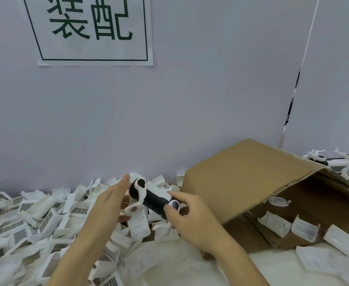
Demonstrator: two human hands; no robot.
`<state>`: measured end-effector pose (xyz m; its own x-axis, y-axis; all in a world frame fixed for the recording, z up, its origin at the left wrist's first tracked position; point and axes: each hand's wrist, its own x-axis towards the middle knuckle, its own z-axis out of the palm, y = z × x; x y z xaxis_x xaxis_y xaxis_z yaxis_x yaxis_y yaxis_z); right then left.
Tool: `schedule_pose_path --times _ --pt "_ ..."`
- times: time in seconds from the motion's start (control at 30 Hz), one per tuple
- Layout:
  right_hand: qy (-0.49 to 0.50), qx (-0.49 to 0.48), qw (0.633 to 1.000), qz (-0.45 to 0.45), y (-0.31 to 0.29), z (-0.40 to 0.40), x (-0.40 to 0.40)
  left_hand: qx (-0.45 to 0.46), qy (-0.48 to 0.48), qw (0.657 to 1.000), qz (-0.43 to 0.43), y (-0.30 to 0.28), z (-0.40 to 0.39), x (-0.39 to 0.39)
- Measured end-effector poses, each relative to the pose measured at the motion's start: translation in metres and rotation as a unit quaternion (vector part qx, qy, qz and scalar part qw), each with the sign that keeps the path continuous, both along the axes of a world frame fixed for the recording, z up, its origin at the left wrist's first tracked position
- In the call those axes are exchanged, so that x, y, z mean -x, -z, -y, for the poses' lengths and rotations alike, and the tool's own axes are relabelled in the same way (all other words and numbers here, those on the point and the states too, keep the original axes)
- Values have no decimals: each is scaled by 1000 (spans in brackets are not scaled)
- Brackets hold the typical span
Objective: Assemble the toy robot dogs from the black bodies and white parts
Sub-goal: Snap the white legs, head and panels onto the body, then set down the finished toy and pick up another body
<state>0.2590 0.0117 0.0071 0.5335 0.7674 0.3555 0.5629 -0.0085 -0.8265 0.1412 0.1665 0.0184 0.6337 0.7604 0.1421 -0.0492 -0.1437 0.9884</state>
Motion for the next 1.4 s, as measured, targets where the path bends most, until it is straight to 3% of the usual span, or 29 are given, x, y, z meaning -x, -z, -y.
schedule_pose_path --times 0.13,0.2,0.33,0.43,0.57,0.7,0.97,1.13,1.2,1.3,1.4 --pt "38 -98 980 -171 -8 2 -3 65 10 993 94 -6 4 0" --pt "54 -174 937 -298 -20 5 -7 54 -2 993 103 -6 5 1" --pt "80 -312 841 -435 -49 27 -28 52 -11 993 107 -6 7 1" --pt "135 -399 786 -453 -69 60 -50 57 -12 992 114 -5 8 0" --pt "194 -440 761 -436 -88 94 -85 63 -20 991 119 -2 9 -3" --pt "166 -495 728 -445 -107 107 -110 71 -17 991 112 2 8 -6" --pt "173 -391 782 -452 -103 90 -116 26 -23 998 51 9 1 -7" --pt "168 -245 875 -381 -68 48 -61 -12 18 999 -34 9 6 -7" --pt "150 -169 915 -335 -40 27 -34 -65 34 994 -80 9 10 -7" --pt "90 -40 980 -174 -8 4 -4 -161 61 974 -151 8 15 -3" --pt "41 29 992 -118 4 -5 2 -280 95 928 -226 6 10 11"
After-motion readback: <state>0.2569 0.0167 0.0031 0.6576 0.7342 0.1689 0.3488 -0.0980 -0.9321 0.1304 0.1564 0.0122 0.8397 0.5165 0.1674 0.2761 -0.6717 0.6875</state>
